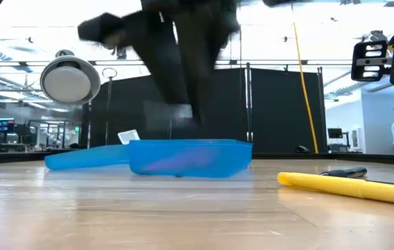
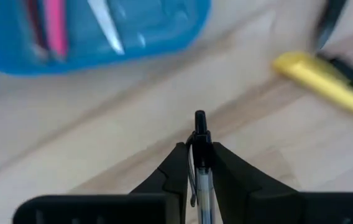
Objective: Pick & place school supplies into a supply box
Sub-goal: Put the bottom left black pen into the blue supply box
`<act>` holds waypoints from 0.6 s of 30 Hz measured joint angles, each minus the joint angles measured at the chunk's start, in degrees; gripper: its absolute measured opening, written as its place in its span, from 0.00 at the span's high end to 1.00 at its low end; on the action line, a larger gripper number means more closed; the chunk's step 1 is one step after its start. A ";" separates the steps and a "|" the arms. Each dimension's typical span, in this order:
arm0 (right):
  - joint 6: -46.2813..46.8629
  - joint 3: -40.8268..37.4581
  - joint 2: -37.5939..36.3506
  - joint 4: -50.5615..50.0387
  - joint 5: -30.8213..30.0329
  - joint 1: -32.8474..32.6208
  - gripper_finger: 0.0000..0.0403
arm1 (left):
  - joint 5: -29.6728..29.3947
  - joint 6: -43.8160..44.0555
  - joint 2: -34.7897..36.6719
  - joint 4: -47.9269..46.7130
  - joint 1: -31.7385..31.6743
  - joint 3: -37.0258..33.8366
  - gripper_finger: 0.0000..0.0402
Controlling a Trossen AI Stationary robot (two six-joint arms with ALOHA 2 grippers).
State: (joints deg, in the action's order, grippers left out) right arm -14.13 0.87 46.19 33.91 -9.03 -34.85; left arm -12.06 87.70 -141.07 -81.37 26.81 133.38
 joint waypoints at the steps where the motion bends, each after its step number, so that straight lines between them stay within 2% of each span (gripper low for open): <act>1: 0.00 0.00 0.02 -0.18 0.02 0.00 1.00 | -1.43 0.50 1.14 -1.37 0.27 0.04 0.86; 6: 0.63 0.01 0.02 0.01 0.07 0.00 1.00 | -8.73 4.42 8.27 -9.12 2.26 0.04 0.86; 13: 1.44 0.01 0.04 0.51 0.09 0.00 1.00 | -20.69 -5.59 16.34 -8.69 1.18 -0.28 0.86; 18: 1.96 0.00 0.11 1.39 0.12 0.00 1.00 | -23.80 -17.54 18.30 -8.24 -3.77 -0.28 0.86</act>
State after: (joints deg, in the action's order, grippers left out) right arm -12.17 0.87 46.30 35.30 -8.91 -34.85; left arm -35.86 70.16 -122.77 -89.61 23.04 133.10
